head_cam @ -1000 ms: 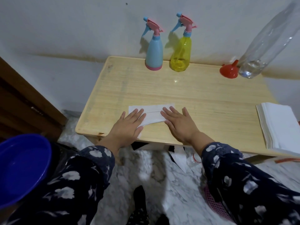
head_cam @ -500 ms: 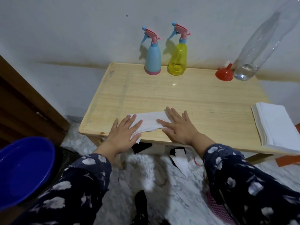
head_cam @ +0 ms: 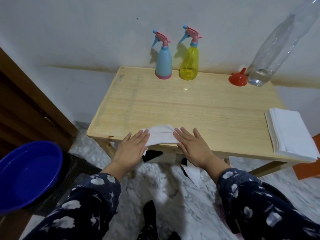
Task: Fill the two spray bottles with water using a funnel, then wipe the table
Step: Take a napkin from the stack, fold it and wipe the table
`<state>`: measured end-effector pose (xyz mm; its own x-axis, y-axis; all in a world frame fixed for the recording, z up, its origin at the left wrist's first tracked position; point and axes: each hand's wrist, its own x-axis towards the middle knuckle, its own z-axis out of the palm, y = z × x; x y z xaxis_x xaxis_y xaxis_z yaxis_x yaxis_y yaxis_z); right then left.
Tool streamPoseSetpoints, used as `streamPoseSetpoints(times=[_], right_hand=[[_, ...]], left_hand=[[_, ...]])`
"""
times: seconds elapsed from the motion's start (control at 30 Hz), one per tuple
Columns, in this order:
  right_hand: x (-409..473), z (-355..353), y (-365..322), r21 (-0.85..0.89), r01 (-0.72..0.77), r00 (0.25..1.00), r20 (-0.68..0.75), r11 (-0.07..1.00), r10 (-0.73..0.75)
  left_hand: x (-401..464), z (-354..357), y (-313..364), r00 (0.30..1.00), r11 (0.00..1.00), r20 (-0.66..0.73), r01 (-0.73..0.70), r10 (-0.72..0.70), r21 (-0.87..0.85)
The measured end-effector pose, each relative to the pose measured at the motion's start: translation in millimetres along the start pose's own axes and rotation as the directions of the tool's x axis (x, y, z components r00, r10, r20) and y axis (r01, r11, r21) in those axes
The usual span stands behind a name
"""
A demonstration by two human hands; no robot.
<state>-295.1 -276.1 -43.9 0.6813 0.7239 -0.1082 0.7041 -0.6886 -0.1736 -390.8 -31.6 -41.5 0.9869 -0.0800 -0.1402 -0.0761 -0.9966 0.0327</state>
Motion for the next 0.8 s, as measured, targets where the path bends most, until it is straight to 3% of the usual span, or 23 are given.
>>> streamPoseSetpoints(times=[0.13,0.37,0.8], right_hand=[[-14.4,-9.1,3.5,-0.024,0.029,1.000,0.002,0.999,-0.029],[-3.3,-41.9,37.5,-0.103,-0.081,0.996,-0.041,0.991,0.077],[96.8,-90.0,172.0,-0.107,-0.307,0.952,-0.027,0.946,0.306]], left_hand=[[-1.2,-16.5,10.3,1.000,1.000,-0.008,-0.018,0.018,0.021],[57.4,-54.1,30.8,0.998,0.993,-0.028,-0.044,0.048,0.114],[262.7,-89.6,41.7,0.993,0.988,0.035,-0.118,0.115,0.096]])
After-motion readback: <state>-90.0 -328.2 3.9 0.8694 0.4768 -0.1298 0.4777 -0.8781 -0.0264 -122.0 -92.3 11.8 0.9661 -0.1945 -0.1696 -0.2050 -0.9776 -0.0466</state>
